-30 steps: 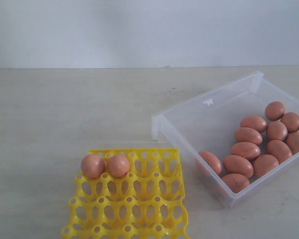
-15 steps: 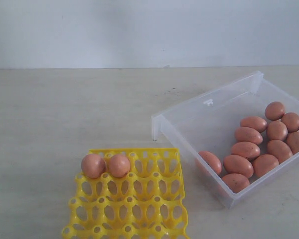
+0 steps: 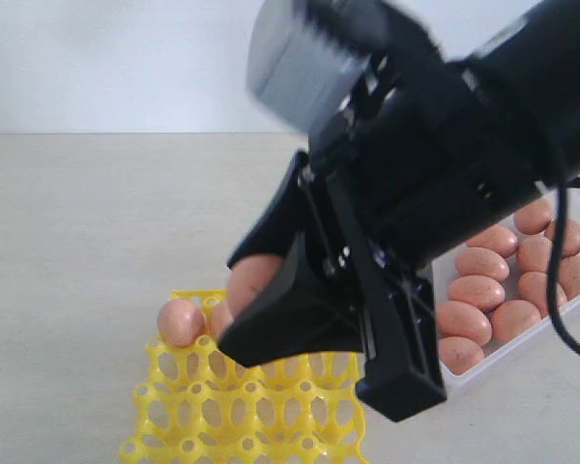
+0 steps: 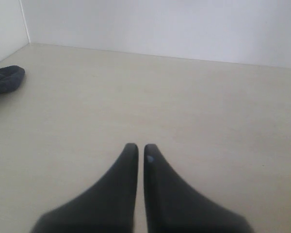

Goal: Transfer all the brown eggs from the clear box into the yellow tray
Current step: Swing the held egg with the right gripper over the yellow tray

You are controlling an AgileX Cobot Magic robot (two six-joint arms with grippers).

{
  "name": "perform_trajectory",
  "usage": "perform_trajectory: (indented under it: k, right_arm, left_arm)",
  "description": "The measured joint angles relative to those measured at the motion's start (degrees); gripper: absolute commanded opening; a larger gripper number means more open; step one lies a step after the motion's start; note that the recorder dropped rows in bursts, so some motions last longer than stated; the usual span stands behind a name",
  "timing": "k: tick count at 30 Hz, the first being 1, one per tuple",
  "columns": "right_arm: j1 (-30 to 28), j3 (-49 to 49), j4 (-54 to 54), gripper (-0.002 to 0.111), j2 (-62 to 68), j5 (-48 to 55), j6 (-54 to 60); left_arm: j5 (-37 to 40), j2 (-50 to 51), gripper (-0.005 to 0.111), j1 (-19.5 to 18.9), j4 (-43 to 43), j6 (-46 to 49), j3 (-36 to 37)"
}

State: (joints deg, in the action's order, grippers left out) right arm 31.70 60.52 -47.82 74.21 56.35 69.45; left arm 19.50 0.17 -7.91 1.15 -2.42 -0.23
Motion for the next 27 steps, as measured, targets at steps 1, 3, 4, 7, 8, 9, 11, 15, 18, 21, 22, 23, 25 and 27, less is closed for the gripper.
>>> perform_trajectory:
  k: [1,3,4,7,8,9,11,15,18,21,22,23,25,27]
  right_arm:
    - [0.56,0.0,5.64,0.0,2.04,0.11,-3.32]
    - [1.67,0.0,15.7,0.0,4.07,0.04,-10.76]
    - [2.25,0.0,20.66,0.0,4.29,-0.71,-14.58]
    - [2.6,0.0,31.55,0.0,4.29,-5.87,-24.07]
    - [2.6,0.0,33.61,0.0,4.32,-8.23,-26.32]
    - [2.6,0.0,35.1,0.0,4.32,-11.49,-28.35]
    - [2.91,0.0,37.95,0.0,4.32,-17.0,-32.39]
    - [4.93,0.0,48.54,0.0,4.42,-29.22,-45.67]
    - [6.09,0.0,59.16,0.0,4.55,-37.42,-60.03]
    - [6.48,0.0,66.62,0.0,5.24,-44.33,-74.91]
    - [6.56,0.0,68.38,0.0,5.38,-46.23,-78.71]
    - [6.56,0.0,69.36,0.0,5.55,-47.8,-81.22]
    - [6.56,0.0,70.65,0.0,5.84,-52.23,-86.21]
    - [6.56,0.0,70.94,0.0,6.06,-57.24,-89.16]
  left_arm:
    - [0.0,0.0,0.004,0.0,0.0,0.0,0.0]
    - [0.0,0.0,0.004,0.0,0.0,0.0,0.0]
    - [0.0,0.0,0.004,0.0,0.0,0.0,0.0]
    - [0.0,0.0,0.004,0.0,0.0,0.0,0.0]
    - [0.0,0.0,0.004,0.0,0.0,0.0,0.0]
    - [0.0,0.0,0.004,0.0,0.0,0.0,0.0]
    - [0.0,0.0,0.004,0.0,0.0,0.0,0.0]
    - [0.0,0.0,0.004,0.0,0.0,0.0,0.0]
    - [0.0,0.0,0.004,0.0,0.0,0.0,0.0]
    - [0.0,0.0,0.004,0.0,0.0,0.0,0.0]
    - [0.0,0.0,0.004,0.0,0.0,0.0,0.0]
    - [0.0,0.0,0.004,0.0,0.0,0.0,0.0]
    - [0.0,0.0,0.004,0.0,0.0,0.0,0.0]
    - [0.0,0.0,0.004,0.0,0.0,0.0,0.0]
